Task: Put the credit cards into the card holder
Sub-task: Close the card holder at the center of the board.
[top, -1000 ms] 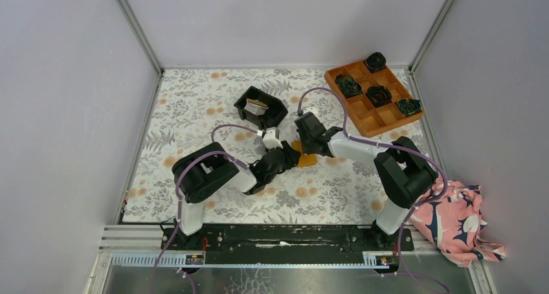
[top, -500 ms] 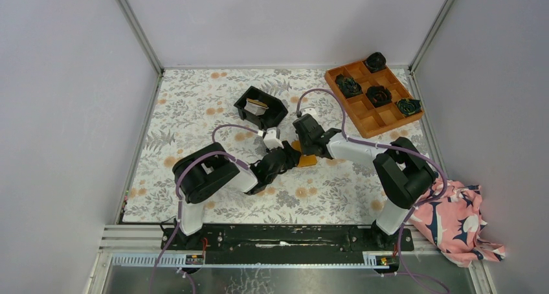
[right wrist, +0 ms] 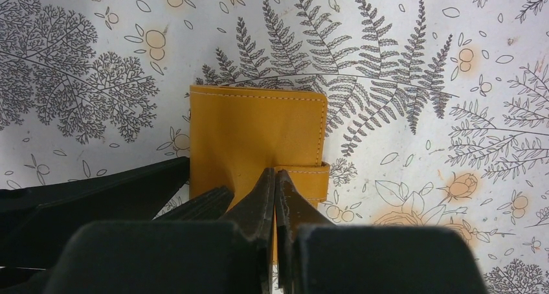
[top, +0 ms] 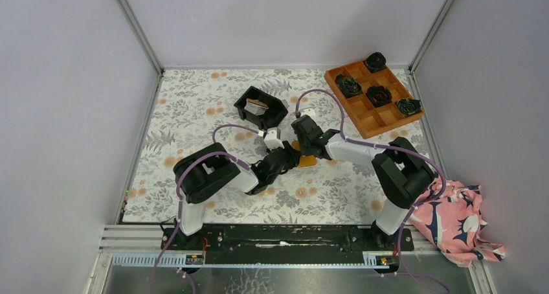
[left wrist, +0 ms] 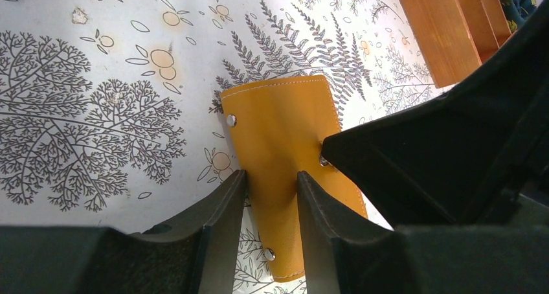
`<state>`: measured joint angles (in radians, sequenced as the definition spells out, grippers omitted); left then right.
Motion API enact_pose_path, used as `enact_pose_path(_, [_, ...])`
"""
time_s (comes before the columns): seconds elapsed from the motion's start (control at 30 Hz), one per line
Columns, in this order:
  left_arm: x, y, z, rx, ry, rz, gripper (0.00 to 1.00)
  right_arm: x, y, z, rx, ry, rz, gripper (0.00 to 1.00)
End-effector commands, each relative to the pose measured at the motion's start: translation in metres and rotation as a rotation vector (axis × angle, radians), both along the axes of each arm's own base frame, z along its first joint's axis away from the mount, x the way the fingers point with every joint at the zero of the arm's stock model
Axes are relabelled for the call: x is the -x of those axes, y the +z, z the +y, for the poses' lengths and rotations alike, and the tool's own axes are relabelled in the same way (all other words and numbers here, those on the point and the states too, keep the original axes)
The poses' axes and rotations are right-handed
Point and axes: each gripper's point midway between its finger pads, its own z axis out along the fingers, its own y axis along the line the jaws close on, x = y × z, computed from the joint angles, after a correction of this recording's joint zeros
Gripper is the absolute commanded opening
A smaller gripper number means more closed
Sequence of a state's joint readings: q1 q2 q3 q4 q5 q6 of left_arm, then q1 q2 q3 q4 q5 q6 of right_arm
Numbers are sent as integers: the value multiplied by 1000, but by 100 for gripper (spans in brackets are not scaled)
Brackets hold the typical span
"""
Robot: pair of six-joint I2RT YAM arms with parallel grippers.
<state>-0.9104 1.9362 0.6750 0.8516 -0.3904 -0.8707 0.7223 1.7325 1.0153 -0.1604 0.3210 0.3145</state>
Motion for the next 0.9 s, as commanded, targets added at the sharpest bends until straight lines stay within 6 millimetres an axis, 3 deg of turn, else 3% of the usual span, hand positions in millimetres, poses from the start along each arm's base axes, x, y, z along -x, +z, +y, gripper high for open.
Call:
enact_pose_path(0.0, [10, -6, -18, -8, -61, 11, 41, 34, -31, 13, -17, 44, 124, 0])
enact_pose_path(0.47, [14, -8, -18, -10, -60, 16, 39, 60, -59, 1, -38, -7, 166, 0])
enact_pose_path(0.7, [16, -7, -20, -15, -64, 15, 39, 82, -80, -20, -64, -83, 173, 0])
enact_pose_path(0.87, [18, -6, -21, -18, -64, 15, 39, 86, -83, -28, -119, -145, 131, 0])
